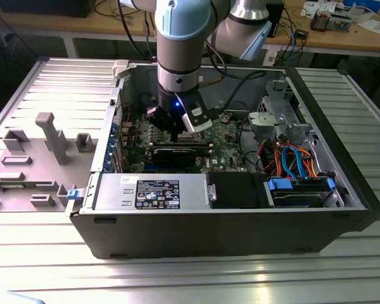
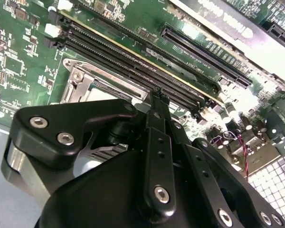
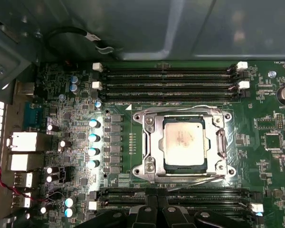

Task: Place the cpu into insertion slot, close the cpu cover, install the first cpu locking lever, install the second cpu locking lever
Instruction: 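Install the second cpu locking lever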

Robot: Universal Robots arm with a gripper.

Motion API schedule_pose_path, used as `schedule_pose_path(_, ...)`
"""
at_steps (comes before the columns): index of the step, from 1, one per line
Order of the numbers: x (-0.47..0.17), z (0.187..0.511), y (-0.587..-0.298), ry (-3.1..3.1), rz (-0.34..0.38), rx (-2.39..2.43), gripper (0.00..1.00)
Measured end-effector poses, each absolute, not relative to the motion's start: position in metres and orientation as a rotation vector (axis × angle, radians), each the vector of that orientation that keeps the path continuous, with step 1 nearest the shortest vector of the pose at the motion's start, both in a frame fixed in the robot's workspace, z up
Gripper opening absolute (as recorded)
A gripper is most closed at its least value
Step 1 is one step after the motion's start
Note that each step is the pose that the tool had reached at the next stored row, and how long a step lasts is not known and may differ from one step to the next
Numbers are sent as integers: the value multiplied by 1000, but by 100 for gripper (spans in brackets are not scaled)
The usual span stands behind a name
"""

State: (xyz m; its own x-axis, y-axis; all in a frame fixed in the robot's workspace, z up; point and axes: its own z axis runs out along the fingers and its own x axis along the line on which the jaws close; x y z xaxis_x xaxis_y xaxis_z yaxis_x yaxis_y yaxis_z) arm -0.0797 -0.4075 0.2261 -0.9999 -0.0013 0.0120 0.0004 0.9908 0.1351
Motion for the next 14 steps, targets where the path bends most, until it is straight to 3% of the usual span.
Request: schedule_pose_path(14,-81,224,-408,-3117,-211,90,11)
